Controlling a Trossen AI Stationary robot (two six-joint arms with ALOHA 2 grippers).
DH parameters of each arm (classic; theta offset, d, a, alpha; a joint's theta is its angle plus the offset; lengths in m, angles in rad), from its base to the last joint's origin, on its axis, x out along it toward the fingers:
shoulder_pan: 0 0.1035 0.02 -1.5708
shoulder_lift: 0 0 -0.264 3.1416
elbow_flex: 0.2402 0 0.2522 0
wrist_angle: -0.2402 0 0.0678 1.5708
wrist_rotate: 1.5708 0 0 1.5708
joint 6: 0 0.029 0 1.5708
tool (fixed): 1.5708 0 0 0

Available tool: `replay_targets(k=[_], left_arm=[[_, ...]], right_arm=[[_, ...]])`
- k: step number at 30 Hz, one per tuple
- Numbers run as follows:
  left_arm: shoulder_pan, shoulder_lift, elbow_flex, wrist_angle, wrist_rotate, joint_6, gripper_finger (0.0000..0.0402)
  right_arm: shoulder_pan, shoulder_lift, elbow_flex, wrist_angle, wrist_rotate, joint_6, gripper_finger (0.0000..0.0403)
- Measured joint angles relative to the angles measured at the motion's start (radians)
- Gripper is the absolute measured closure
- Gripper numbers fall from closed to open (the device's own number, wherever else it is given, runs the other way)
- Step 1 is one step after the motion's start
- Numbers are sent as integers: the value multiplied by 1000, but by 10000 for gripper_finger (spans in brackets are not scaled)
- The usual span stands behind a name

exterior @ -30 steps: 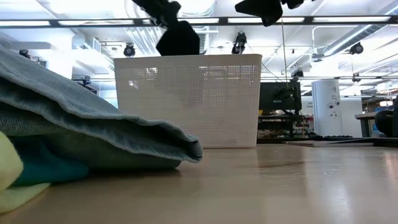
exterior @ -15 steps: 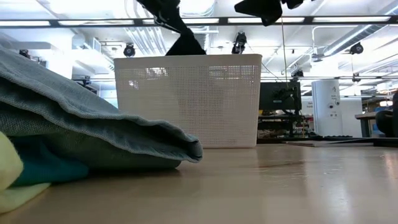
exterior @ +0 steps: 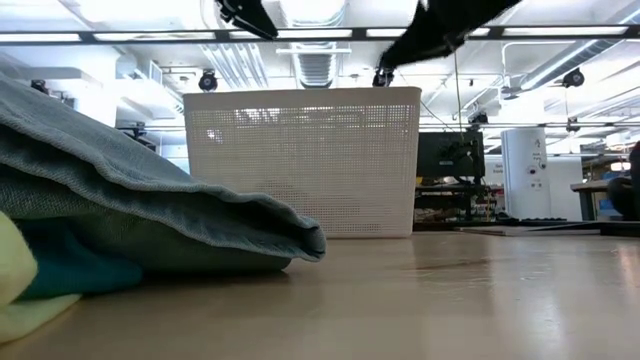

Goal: Sort clothes
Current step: Adjust the white laundry bin

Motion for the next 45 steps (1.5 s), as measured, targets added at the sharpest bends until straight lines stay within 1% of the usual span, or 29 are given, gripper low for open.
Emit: replay_targets(k=[3,6,9,14,16,19,22,28,32,38,42,45], left_arm=[[-1,-14,0,-20,0,-9,130],[-3,-22,-1,-39,-2,-28,140],[-4,-33,-1,-69,-2,-31,149],[-6,-52,-2,-93,-3,-32,158],[-6,-69,-2,-93,-2,-32,160],[-16,-93,-3,-91,0,-27,159],[-26,-126,-20,-93,4,-26,153],[-53,-205,-91,-79,28,-51,145],[-81,-268,-178,-44,31,-67,148],[-112,-351,-304,4,31,-79,156],[-122,-394,-355,42,31,-87,157],[-124,-417,-384,50,31,-101,153]], right_arm=[[-68,15,41,-111,-82,6,193],[-121,36,74,-194,-149,8,225],[-151,64,105,-236,-171,6,274],[-161,89,164,-320,-172,-3,376],[-160,89,190,-371,-185,-3,394],[-157,84,240,-492,-205,16,391],[-151,74,280,-601,-208,15,398],[-149,48,288,-703,-213,7,400],[-149,11,256,-724,-213,-19,400],[-141,-72,215,-749,-275,-19,400],[-133,-128,214,-762,-304,-23,401],[-134,-151,214,-767,-301,-35,401]])
